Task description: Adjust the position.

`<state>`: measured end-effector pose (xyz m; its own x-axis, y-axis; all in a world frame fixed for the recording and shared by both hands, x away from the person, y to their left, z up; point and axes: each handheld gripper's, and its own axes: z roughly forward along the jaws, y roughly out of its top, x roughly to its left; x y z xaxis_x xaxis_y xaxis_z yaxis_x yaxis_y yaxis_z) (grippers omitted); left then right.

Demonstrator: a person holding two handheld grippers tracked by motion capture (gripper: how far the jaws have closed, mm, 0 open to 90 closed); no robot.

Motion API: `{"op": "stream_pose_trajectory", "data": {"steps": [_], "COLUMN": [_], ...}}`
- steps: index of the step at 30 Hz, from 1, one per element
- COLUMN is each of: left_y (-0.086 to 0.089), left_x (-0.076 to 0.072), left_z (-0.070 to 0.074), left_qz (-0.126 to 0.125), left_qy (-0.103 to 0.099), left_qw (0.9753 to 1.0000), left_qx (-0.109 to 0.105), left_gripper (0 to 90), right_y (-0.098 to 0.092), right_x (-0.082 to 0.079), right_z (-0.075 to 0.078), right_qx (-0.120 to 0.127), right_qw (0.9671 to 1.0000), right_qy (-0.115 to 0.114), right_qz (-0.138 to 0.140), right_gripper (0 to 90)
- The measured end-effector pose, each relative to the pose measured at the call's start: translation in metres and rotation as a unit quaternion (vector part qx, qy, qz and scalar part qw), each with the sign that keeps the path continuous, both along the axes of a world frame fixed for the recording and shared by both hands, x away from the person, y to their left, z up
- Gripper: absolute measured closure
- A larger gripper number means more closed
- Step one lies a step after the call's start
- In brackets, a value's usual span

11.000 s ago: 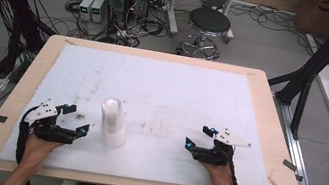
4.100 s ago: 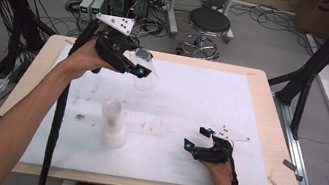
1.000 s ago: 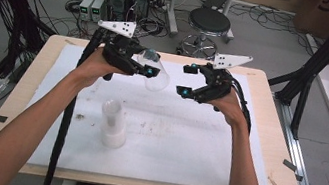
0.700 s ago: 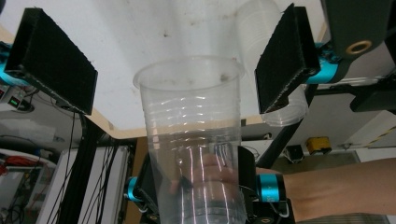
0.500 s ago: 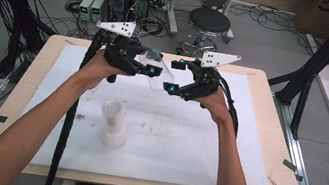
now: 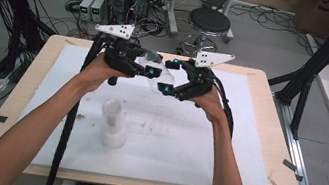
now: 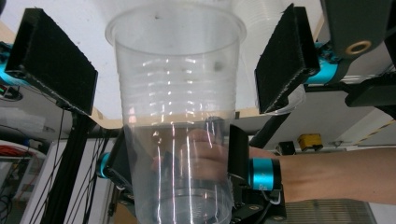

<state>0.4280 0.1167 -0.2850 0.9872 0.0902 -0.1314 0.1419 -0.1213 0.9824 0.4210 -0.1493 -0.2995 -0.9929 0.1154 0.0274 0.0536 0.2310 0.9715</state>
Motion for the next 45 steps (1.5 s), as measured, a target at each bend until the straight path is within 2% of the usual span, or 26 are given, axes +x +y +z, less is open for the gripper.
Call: {"op": "stream_pose_trajectory", "data": {"steps": [13, 24, 37, 38, 39, 40, 41, 44, 45], "left_y": [0.0, 0.0, -0.001, -0.002, -0.002, -0.002, -0.002, 0.0, 0.001], "left_x": [-0.001, 0.0, 0.001, 0.001, 0.001, 0.001, 0.001, 0.001, 0.001], "left_z": [0.003, 0.006, 0.005, 0.004, 0.004, 0.004, 0.004, 0.005, 0.005], "left_qz": [-0.008, -0.011, -0.009, -0.008, -0.004, 0.005, 0.011, 0.017, 0.017], "left_qy": [-0.003, -0.009, -0.008, -0.007, -0.004, -0.002, 0.001, 0.005, 0.003], "left_qw": [0.9999, 0.9999, 0.9999, 0.9999, 1.0, 1.0, 0.9999, 0.9998, 0.9998], "left_qx": [-0.009, -0.005, 0.001, 0.001, 0.001, 0.004, 0.006, 0.013, 0.012], "left_gripper": [39.9, 40.7, 39.7, 35.7, 35.7, 22.1, 22.1, 11.0, 11.0], "right_y": [0.011, 0.014, 0.013, 0.013, 0.013, 0.013, 0.013, 0.011, 0.011], "right_x": [0.002, 0.001, 0.001, 0.001, 0.001, 0.001, 0.001, 0.001, 0.001], "right_z": [-0.002, -0.001, -0.001, -0.001, -0.001, -0.001, -0.001, -0.001, -0.001], "right_qx": [0.007, 0.001, -0.006, -0.007, -0.007, -0.008, -0.008, -0.011, -0.011], "right_qw": [0.9999, 0.9996, 0.9996, 0.9996, 0.9996, 0.9996, 0.9996, 0.9997, 0.9997], "right_qy": [-0.005, -0.024, -0.025, -0.025, -0.025, -0.026, -0.026, -0.023, -0.023], "right_qz": [0.013, 0.014, 0.011, 0.011, 0.011, 0.01, 0.01, 0.007, 0.007], "right_gripper": [15.7, 31.9, 35.6, 35.6, 35.6, 35.5, 35.5, 35.5, 35.5]}}
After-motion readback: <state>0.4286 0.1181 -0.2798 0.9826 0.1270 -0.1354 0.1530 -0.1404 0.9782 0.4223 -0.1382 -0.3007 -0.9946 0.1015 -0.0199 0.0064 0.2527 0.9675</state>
